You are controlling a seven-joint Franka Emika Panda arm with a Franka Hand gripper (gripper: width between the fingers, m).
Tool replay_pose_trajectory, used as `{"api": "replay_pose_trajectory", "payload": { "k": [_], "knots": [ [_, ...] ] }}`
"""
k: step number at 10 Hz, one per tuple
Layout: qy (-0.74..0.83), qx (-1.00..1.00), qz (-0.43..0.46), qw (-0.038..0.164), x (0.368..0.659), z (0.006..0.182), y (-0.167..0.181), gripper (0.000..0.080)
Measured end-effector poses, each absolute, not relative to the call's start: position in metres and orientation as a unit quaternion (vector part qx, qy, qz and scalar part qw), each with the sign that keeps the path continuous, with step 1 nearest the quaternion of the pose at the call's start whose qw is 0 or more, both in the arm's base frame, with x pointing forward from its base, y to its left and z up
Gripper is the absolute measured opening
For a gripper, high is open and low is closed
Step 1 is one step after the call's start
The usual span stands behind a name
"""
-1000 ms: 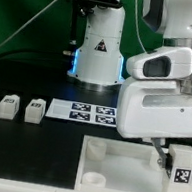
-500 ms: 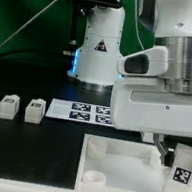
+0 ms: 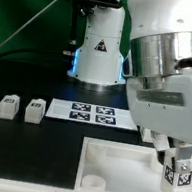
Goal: Assemble one leg
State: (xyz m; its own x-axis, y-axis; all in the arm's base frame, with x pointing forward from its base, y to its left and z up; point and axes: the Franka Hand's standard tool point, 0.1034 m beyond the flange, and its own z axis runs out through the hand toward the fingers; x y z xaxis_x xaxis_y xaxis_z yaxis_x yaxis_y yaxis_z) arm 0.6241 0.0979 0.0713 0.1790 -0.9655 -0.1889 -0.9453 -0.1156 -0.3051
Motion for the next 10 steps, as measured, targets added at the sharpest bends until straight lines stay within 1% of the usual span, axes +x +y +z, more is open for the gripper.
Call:
{"api": "replay_pose_trajectory", "payload": {
  "k": [1,2,3,4,5,6,7,8,9,10],
  "knots": [
    [0.665,-0.723,-0.020,0.185,0.623,0.071,0.097,0.0327],
    [0.671,-0.718,-0.018,0.185,0.623,0.071,0.098,0.0327],
    [0.656,-0.731,-0.022,0.184,0.623,0.071,0.098,0.0421],
    [0.644,-0.743,-0.025,0.184,0.623,0.071,0.098,0.0557],
    [0.644,-0.742,-0.025,0.184,0.623,0.071,0.098,0.0620],
    [0.591,-0.787,-0.031,0.176,0.623,0.070,0.100,0.0620],
    [0.509,-0.845,-0.037,0.159,0.624,0.073,0.109,0.0644],
    [0.422,-0.895,-0.045,0.141,0.626,0.077,0.119,0.0648],
    [0.395,-0.906,-0.054,0.141,0.628,0.077,0.117,0.0648],
    [0.337,-0.930,-0.063,0.136,0.627,0.076,0.115,0.0649]
  ]
}}
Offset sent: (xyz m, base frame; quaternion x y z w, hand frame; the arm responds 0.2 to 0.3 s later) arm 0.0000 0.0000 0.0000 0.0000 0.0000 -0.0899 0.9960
